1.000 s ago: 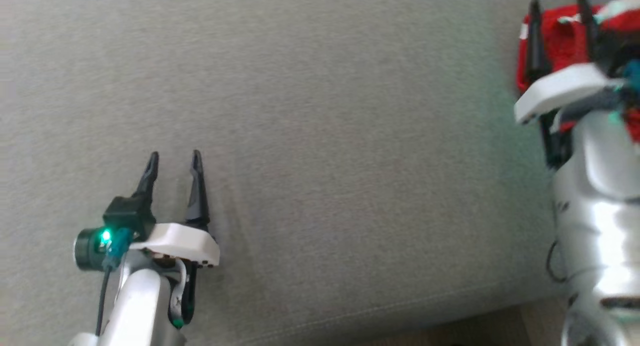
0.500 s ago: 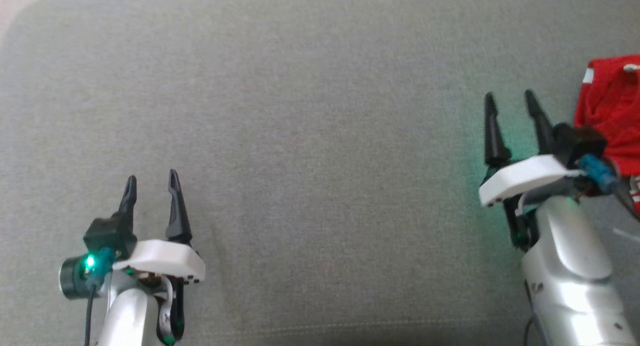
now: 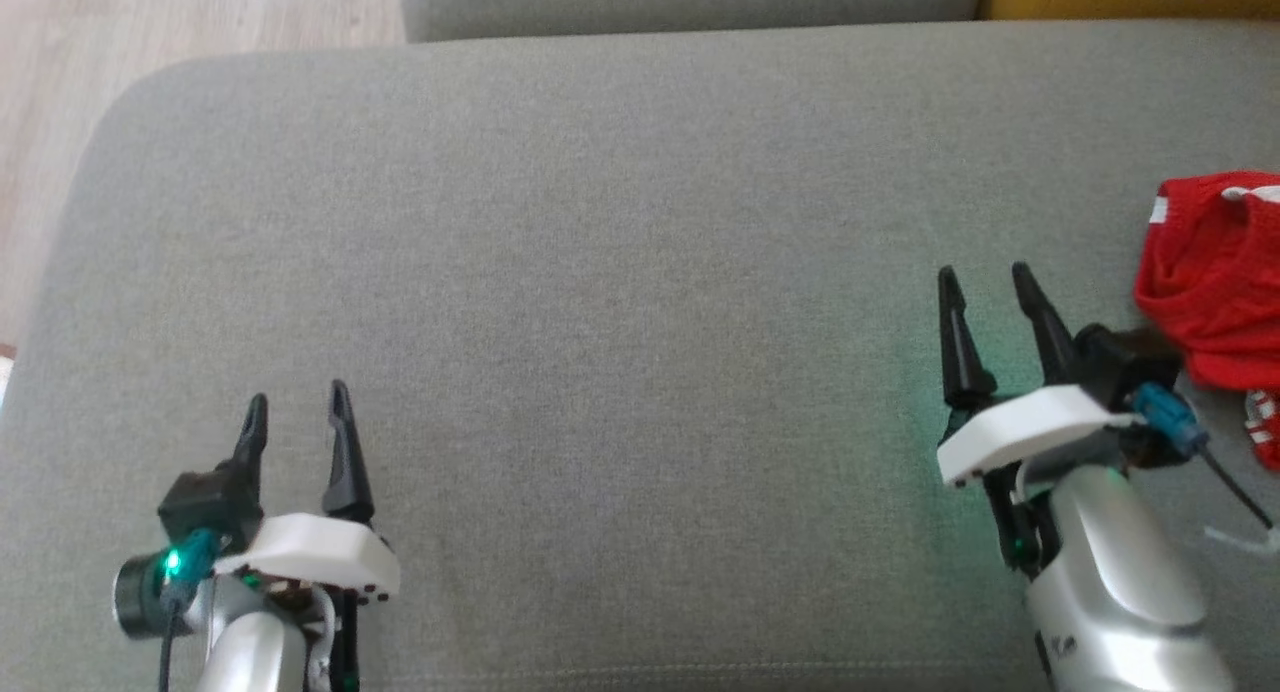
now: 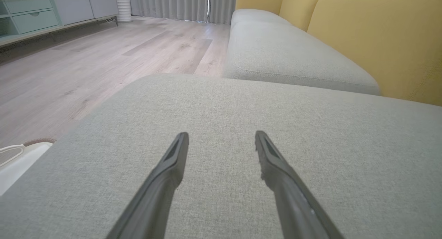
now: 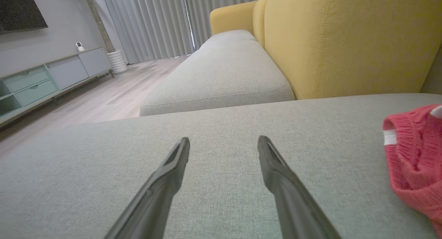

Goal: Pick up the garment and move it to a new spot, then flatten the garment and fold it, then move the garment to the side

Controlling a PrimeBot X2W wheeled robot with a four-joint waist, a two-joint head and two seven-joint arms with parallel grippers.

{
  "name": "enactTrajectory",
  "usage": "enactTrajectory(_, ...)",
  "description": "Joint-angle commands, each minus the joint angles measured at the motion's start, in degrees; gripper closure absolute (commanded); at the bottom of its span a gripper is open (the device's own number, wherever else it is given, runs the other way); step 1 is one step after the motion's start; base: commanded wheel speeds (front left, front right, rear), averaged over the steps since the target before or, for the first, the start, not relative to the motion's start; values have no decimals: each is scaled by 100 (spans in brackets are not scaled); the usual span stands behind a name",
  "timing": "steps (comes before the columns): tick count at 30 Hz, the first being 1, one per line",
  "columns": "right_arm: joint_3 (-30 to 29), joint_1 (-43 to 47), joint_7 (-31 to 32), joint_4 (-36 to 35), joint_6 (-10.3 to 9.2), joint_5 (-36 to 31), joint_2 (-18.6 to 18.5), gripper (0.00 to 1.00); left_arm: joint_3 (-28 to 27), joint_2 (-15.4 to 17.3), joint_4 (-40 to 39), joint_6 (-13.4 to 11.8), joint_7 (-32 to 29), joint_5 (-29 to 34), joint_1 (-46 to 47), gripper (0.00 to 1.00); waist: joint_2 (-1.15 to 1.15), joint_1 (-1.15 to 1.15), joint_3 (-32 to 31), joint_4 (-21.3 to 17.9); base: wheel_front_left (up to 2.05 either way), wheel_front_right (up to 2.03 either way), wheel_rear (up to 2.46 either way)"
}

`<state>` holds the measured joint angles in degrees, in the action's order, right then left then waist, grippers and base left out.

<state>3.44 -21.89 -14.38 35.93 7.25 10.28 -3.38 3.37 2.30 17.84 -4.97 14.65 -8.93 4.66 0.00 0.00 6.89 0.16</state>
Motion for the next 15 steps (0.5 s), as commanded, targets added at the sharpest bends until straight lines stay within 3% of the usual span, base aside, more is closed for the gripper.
enactTrajectory(1,164,27,-62,-173,24,51,49,0,-220,58,-192,12,35,-59,30,0,0,0,-82,-28,0,0,0)
enactTrajectory(12,239,303,-62,-192,24,127,50,0,-358,58,-224,72,35,-97,-221,0,0,0,-373,-134,0,0,0)
enactTrajectory(13,98,386,0,0,0,84,1,100,-166,1,-26,95,0,-99,-347,100,0,0,-377,-135,0,0,0)
enactTrajectory(15,98,420,11,110,0,84,4,100,-164,-14,111,94,-3,-112,-353,100,0,0,-382,-137,0,0,0)
